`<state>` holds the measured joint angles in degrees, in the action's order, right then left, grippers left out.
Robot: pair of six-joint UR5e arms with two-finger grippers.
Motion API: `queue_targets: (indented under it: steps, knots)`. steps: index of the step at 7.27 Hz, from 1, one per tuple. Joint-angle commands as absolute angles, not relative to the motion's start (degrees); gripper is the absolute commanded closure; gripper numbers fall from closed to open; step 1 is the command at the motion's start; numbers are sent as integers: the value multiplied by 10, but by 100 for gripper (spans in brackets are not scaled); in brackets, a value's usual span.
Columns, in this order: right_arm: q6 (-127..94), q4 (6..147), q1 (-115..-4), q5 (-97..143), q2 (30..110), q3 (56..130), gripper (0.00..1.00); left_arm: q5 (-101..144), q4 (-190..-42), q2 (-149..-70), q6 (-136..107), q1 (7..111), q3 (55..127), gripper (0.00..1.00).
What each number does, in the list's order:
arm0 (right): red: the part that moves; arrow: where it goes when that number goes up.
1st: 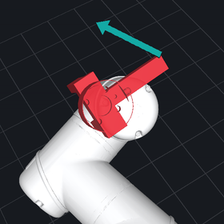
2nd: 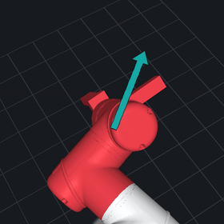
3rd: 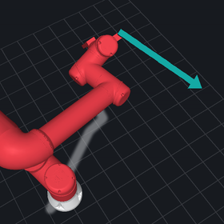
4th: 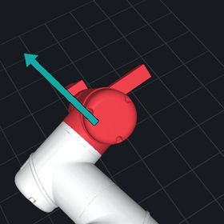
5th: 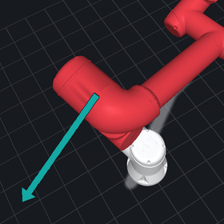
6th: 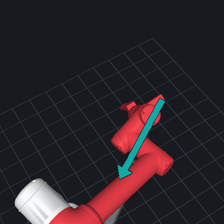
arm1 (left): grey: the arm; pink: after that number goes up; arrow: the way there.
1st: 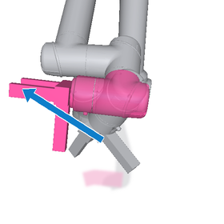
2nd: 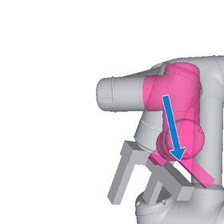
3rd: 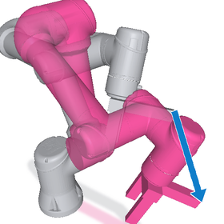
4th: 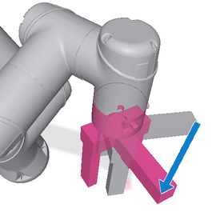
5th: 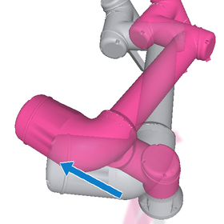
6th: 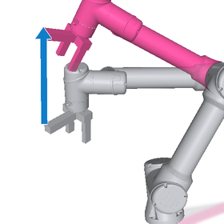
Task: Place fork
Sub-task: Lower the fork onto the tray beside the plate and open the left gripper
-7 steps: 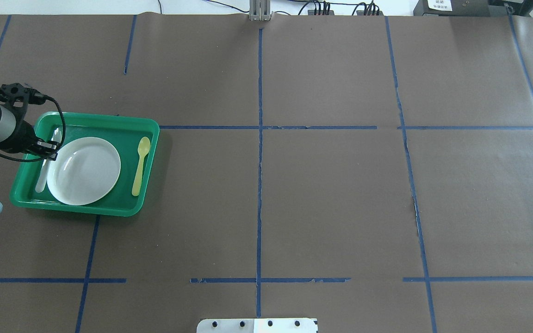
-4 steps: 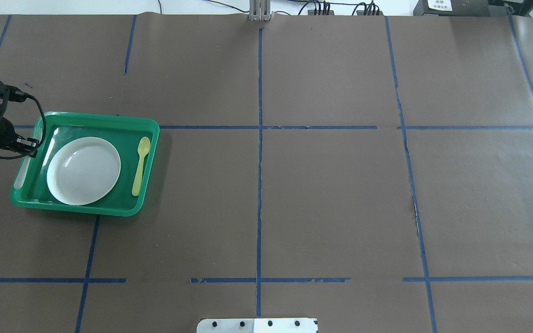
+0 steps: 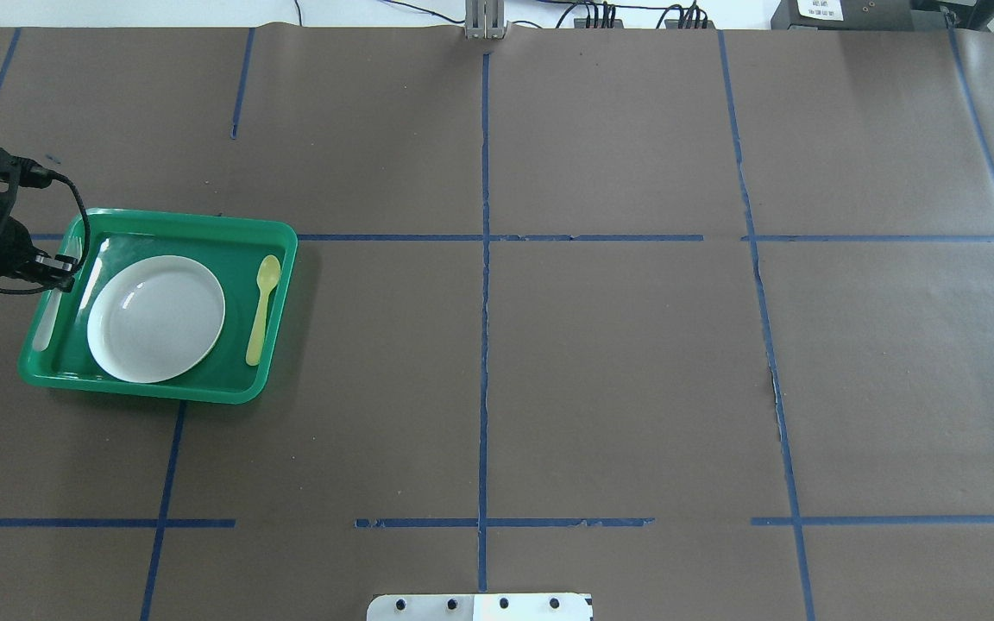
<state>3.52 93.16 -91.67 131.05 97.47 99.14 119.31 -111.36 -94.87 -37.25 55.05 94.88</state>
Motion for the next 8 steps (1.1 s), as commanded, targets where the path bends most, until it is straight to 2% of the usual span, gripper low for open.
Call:
queue_targets:
  steps: [1, 2, 6, 8]
  knots:
    - [35, 932, -917, 1310, 975, 991, 0, 1194, -1114, -950, -382, 549, 950, 100]
    - [35, 932, -917, 1310, 975, 991, 0, 1194, -1114, -950, -372, 548, 947, 1]
    - [35, 932, -917, 1310, 975, 991, 0, 1198, -1112, -951, -365, 568, 968, 0]
    - [35, 932, -917, 1310, 975, 991, 0, 1199, -1089, -949, -259, 656, 1012, 0]
